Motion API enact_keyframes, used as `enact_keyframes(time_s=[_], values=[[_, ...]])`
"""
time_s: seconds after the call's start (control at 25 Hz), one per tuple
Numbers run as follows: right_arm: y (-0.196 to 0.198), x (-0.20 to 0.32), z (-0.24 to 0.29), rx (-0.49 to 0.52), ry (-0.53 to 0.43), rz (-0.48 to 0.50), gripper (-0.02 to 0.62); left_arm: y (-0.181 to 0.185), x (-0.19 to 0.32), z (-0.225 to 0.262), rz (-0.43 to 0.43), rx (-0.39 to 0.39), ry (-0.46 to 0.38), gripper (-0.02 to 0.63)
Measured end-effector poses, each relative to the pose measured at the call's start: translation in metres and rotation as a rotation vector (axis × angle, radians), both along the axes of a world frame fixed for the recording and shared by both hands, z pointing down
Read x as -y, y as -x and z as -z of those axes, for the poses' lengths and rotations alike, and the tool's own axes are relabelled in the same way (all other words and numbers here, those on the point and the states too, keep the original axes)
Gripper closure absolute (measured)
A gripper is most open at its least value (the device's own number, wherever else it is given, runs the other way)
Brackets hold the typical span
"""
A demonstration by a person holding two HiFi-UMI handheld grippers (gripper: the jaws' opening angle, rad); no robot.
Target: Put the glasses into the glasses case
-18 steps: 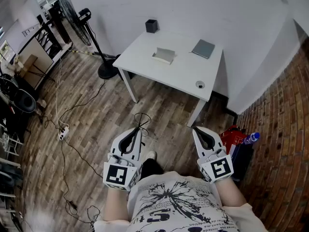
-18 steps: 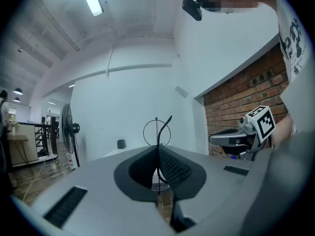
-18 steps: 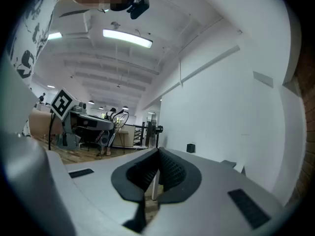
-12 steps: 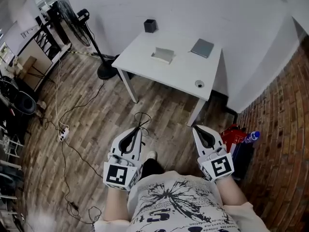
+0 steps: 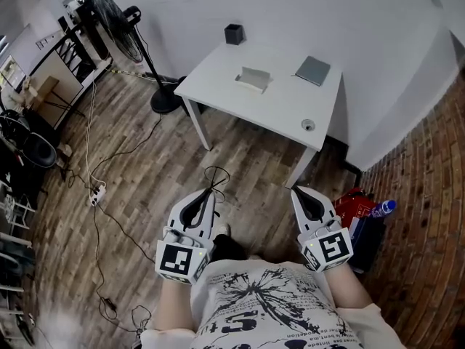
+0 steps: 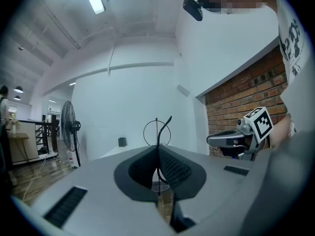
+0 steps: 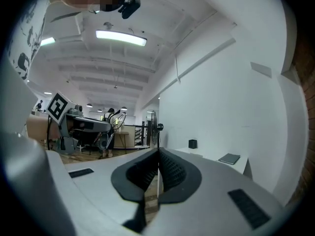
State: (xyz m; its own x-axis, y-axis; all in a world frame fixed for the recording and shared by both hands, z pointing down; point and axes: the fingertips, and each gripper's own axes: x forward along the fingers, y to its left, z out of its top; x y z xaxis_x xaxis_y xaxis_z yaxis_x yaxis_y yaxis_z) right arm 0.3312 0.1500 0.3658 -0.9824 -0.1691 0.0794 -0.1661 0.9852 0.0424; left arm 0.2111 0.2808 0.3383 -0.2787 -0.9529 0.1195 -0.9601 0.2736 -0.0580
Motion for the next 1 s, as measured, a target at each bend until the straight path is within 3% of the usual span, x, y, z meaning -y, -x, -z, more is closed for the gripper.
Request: enact_keyframes(time_s=[0.2, 0.4, 0.64, 1.0], values=[[0.028, 0.01, -0.009, -0.023, 0.018, 0.0, 0.58, 0.031, 0.005, -0.008, 0.012, -0.018, 0.002, 0.586], [0.082, 0.028, -0.017, -0.036, 0.031, -0.022, 0.58, 0.087, 0.021, -0.014, -0.009, -0.013, 0.019, 0.586], [0.174, 0.051, -0.019, -0.04, 0.018, -0.086, 0.58, 0.183, 0.052, -0.018, -0.072, -0.019, 0.02, 0.586], [0.323, 0.085, -0.018, -0.067, -0.006, -0.216, 0.58, 0.337, 0.108, -0.017, -0.24, -0.031, 0.002, 0.586]])
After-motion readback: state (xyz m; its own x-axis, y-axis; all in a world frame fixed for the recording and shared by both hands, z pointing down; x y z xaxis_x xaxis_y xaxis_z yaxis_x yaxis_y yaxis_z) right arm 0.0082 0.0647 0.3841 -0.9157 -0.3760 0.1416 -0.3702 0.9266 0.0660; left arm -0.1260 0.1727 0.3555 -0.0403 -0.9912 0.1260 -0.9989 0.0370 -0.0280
